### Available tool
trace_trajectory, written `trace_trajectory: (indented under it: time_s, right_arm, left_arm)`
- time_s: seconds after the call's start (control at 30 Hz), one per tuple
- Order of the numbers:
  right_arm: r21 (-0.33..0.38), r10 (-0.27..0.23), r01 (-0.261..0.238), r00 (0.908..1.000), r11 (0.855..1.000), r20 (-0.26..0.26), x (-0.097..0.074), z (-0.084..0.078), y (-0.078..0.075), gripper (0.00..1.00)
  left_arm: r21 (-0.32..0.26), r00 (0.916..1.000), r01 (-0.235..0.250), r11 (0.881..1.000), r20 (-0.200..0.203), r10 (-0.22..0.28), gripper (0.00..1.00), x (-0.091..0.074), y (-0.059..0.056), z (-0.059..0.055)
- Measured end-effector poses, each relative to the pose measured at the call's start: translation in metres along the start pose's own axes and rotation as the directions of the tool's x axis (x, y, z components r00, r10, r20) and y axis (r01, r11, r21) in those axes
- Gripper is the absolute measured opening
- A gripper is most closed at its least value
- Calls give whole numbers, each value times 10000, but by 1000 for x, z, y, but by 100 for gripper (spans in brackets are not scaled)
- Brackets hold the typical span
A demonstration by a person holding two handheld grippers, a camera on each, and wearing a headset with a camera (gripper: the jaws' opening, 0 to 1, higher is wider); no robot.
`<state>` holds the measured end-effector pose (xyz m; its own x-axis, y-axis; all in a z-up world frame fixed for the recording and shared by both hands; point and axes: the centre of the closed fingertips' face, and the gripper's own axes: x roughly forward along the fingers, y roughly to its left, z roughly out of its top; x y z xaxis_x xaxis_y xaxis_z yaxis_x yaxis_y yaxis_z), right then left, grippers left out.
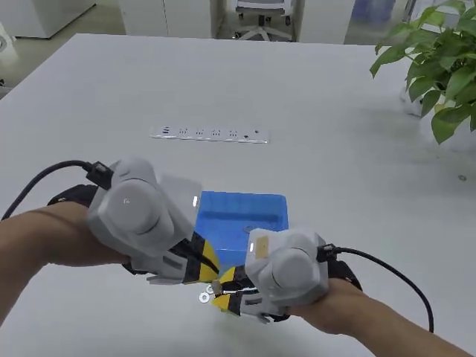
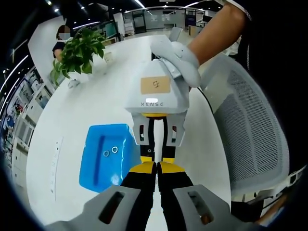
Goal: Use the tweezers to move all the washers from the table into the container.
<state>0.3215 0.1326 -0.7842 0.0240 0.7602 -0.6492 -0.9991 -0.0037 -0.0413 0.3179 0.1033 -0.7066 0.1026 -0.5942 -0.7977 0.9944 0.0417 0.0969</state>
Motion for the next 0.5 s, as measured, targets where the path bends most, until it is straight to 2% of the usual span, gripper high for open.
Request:
trace_trajectory:
  time_s: [0.2, 0.5]
  right_arm:
    - [98, 9, -9, 10000, 10000, -33, 2, -4, 1, 12]
    - [339, 17, -18, 10000, 9994, 30, 3, -6, 0, 12]
  left_arm:
    - [58, 10000, 21, 10000, -94, -20, 5, 4, -1, -3]
    - [-45, 9999, 42, 10000, 99, -41, 5, 6, 3, 1]
